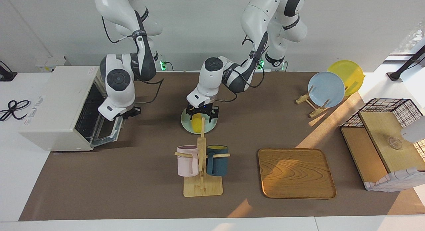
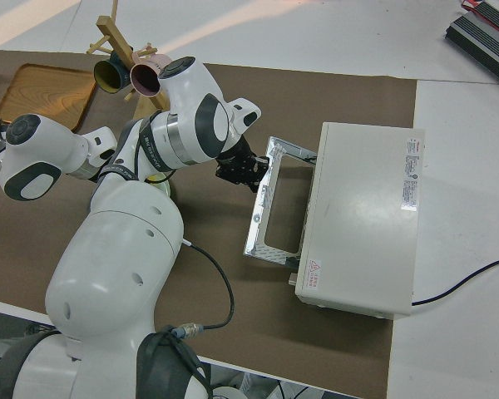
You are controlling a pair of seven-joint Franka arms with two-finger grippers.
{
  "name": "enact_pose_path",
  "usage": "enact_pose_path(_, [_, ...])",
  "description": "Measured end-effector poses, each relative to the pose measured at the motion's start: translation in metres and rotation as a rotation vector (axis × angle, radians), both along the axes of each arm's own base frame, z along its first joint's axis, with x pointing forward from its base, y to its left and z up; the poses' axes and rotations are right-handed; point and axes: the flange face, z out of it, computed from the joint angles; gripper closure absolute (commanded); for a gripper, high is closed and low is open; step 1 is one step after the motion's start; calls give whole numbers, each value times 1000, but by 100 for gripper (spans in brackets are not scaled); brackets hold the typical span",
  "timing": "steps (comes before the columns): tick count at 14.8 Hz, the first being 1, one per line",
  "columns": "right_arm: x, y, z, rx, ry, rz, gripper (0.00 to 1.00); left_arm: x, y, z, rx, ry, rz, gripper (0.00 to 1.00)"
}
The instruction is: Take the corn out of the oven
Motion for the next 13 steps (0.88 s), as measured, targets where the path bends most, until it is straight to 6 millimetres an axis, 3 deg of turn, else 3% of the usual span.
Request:
enact_pose_path(2, [-5,-40,35,13,-14,18,100,-3,-3,-1,-1,-1,-5,0])
enact_pose_path(4, [-9,-77,54,14,-32,1,100,-7,-7,-5,3,4,-11,0])
enact_pose_path(5, [-10,-87,57,17,-36,-13,92,-9,-8,-8,5,7,-10,0])
enact_pose_path(6, [-10,-90,62,31,-38,-31,76,-11,-9,-10,5,9,-7,0])
enact_pose_path(7, [-10,-88,70,63,-32,-52,48,-12,-10,-11,3,8,-5,0])
enact_pose_path(8, [-10,-82,87,99,-30,-71,0,-13,-11,-12,1,7,-2,7])
enact_pose_path(9, [-11,-75,113,131,-41,-81,0,-13,-12,-12,0,7,0,25])
enact_pose_path(11, [-19,-60,168,185,-87,-84,0,-12,-11,-13,0,6,2,70])
enact_pose_path(12, [-24,-55,184,197,-101,-83,0,-12,-11,-13,1,6,4,96])
enact_pose_path(13, [-28,-52,193,202,-107,-80,0,-12,-11,-13,0,7,7,100])
